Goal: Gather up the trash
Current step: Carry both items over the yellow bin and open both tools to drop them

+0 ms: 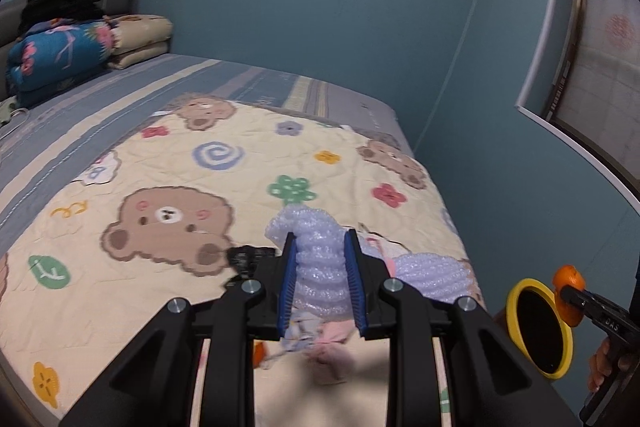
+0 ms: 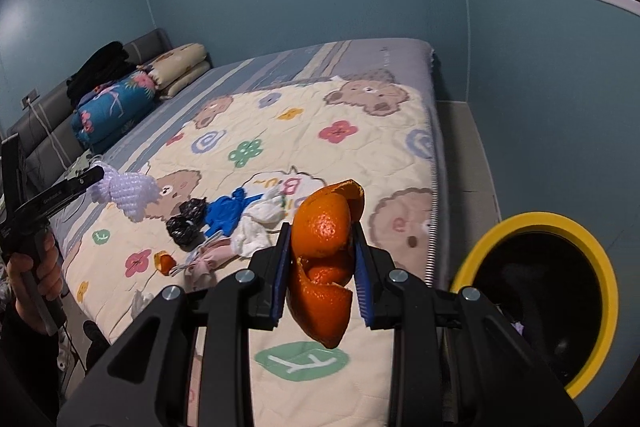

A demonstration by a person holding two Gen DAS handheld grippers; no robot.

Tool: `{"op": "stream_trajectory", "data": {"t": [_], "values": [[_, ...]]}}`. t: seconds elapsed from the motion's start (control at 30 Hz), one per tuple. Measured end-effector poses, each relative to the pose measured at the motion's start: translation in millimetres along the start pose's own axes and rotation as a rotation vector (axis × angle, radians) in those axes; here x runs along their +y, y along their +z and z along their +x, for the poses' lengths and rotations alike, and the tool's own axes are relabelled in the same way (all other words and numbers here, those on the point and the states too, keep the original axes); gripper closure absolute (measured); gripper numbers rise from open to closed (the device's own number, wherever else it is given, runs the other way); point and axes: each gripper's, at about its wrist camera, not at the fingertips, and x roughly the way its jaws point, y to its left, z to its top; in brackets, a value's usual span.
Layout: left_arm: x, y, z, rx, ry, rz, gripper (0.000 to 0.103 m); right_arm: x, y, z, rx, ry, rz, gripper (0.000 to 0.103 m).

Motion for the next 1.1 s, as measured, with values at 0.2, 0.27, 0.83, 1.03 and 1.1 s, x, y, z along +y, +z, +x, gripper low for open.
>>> {"op": "stream_trajectory", "data": {"t": [0.2, 0.27, 0.83, 1.03, 1.1], "values": [[-41.4, 1.6, 16.0, 0.030, -0.074, 0.025, 0.081, -29.7, 1.7, -16.1, -0.017, -0.041, 0.038, 0.076], [-59.0, 1.1, 21.7, 0.036, -0.097, 0.046, 0.081, -39.6, 1.4, -19.7, -0.020, -0.055, 0.052, 0.076], [-195.4, -23.1, 76.3, 0.140, -0.310, 0.149, 0.081, -134.2, 4.1, -53.5, -0.062, -0.198, 0.171, 0.075], [-248.8, -43.0, 97.5, 0.178, -0.369, 0.203, 0.081, -167.0, 4.0, -60.6, -0.069, -0.251, 0.210, 0.075], [-262.8, -49.2, 104.5, 0.193, -0.383, 0.218, 0.081, -175.7, 3.9, -61.5, -0.069, -0.260, 0.222, 0.075]]}}
